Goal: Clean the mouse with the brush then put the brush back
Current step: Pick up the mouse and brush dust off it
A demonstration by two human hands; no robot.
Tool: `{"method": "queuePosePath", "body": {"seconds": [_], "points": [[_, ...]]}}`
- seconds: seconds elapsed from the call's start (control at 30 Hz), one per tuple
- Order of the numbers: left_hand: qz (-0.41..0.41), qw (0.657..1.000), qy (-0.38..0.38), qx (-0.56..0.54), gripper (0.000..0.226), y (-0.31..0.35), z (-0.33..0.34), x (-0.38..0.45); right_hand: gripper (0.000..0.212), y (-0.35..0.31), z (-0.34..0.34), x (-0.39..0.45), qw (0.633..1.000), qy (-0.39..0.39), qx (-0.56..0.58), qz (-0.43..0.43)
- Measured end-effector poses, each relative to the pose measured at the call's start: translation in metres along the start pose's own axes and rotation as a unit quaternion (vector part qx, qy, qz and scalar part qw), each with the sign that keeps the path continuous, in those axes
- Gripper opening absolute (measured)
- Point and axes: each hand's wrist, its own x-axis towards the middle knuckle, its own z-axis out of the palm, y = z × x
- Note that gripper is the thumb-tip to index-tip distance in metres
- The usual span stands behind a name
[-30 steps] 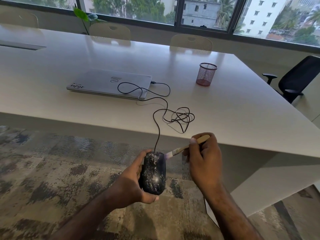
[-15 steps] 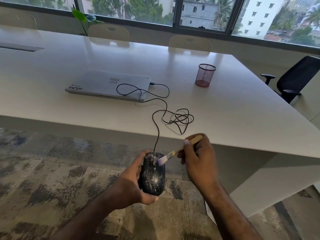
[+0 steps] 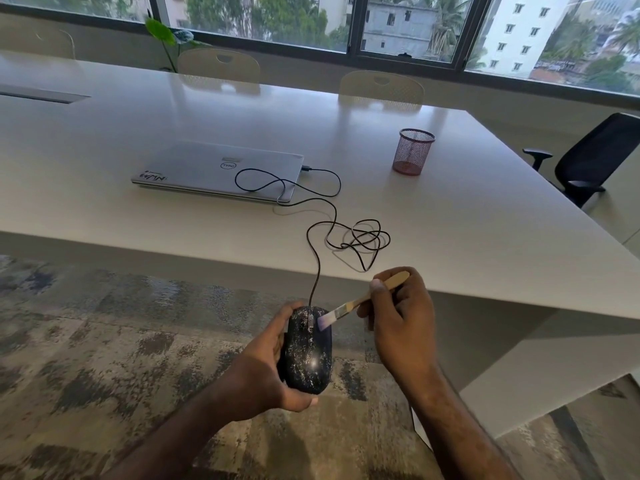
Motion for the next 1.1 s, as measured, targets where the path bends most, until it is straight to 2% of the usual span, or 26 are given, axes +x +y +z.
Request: {"method": "queuePosePath", "body": {"seconds": [0.13,0.3,0.47,0.63,0.8,1.0,1.1], "points": [[-0.003,1.000,0.004,-0.007,0.119,-0.0013,-0.0005,0.0002,0.015,0.0004,0.0031,0.0016,0.999,-0.028,-0.018,0.009],[0.001,1.000,0.000,-0.001,0.118,-0.0012,-0.0008,0.0015,0.012,-0.0030,0.0013,0.0008,1.000,0.007,0.004,0.000],[0.003,1.000,0.003,0.001,0.120,-0.0036,-0.0020,0.0014,0.009,-0.0029,0.0039,0.0020,1.000,-0.018,-0.020,0.007],[0.005,1.000,-0.001,-0.006,0.118,-0.0041,-0.0016,0.0006,0.010,-0.0047,0.0027,0.0011,1.000,0.022,0.006,0.001],[0.002,1.000,0.010,-0.017,0.120,-0.0081,-0.0016,-0.0001,0.009,-0.0031,0.0059,0.0010,1.000,-0.016,-0.023,0.012],[0.011,1.000,-0.006,0.003,0.119,-0.0078,-0.0013,-0.0001,0.011,-0.0019,0.0048,-0.0011,1.000,0.024,0.006,0.000],[0.002,1.000,0.003,0.000,0.121,-0.0093,-0.0016,-0.0003,0.010,0.0014,0.0053,-0.0025,1.000,0.003,-0.009,0.000]]}}
